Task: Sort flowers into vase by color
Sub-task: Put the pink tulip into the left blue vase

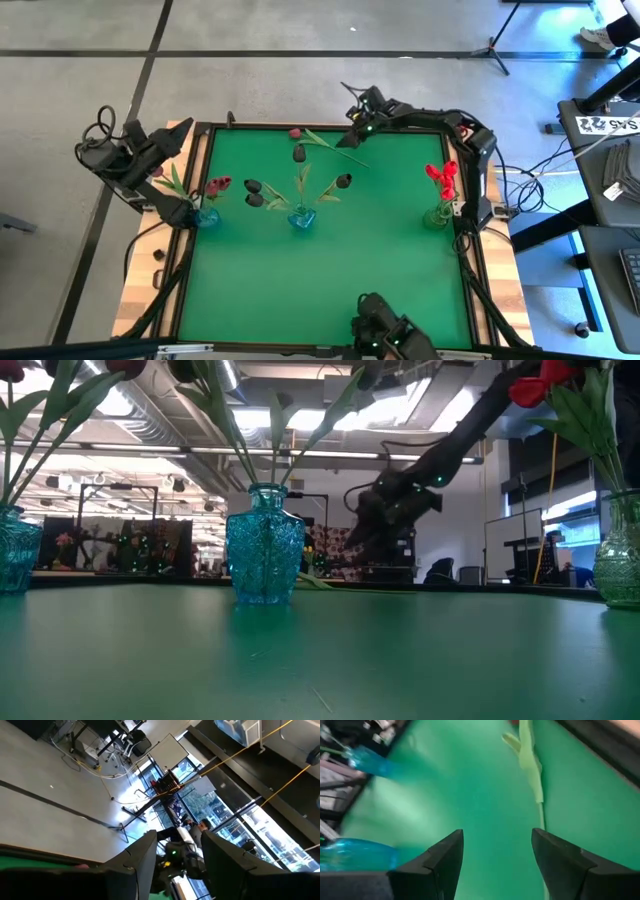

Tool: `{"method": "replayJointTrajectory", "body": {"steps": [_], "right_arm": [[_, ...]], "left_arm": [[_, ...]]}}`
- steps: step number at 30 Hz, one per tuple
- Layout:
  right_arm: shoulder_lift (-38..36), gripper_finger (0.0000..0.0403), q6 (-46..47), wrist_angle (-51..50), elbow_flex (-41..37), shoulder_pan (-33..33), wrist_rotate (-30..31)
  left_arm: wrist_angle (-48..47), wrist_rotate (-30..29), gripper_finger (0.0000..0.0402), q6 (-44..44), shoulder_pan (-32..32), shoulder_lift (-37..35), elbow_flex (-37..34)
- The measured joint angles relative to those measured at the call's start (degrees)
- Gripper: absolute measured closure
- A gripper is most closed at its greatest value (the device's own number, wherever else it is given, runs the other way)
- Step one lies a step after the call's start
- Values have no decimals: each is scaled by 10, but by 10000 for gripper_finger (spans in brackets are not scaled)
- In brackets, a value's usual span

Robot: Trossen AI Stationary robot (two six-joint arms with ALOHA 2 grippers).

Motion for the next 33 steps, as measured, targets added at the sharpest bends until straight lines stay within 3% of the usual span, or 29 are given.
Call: {"method": "replayJointTrajectory", "body": {"steps": [12, 19, 23, 33], "right_arm": [[34, 171, -109, 31, 0, 75, 266], [34, 182, -165, -1, 0, 91, 325], [34, 230, -179, -35, 2, 91, 366], [32, 391, -197, -120, 4, 89, 387]], "left_arm": [[0, -15, 249, -23, 0, 0, 0], [0, -19, 249, -36, 0, 1, 0], [-1, -21, 249, -36, 0, 2, 0], [-5, -22, 249, -35, 0, 4, 0]]}}
